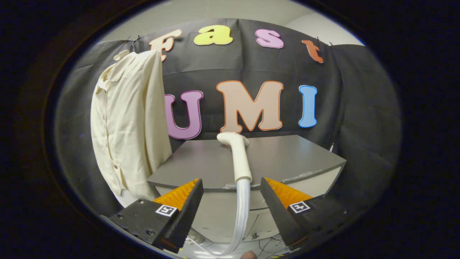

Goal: Iron the clothes twice with a garment steamer, once on the left side and once on the right side.

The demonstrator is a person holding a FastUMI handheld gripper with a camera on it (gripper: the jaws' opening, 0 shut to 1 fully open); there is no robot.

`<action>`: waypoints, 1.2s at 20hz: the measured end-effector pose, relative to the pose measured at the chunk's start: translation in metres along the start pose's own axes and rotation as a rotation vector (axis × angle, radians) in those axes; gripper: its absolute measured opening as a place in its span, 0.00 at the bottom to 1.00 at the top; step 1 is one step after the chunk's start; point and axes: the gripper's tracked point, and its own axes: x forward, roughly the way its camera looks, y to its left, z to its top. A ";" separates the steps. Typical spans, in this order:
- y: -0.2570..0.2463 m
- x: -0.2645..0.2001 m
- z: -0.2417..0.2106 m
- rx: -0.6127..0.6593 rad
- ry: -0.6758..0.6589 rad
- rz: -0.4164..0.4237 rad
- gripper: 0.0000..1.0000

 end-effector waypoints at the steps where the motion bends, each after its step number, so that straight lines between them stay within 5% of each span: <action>1: -0.004 0.013 0.004 -0.014 0.004 -0.009 0.98; 10: -0.018 0.115 -0.001 -0.052 0.174 -0.014 0.93; 21: -0.011 0.147 -0.006 -0.022 0.262 0.021 0.41; 24: -0.005 0.143 -0.002 0.000 0.242 0.059 0.36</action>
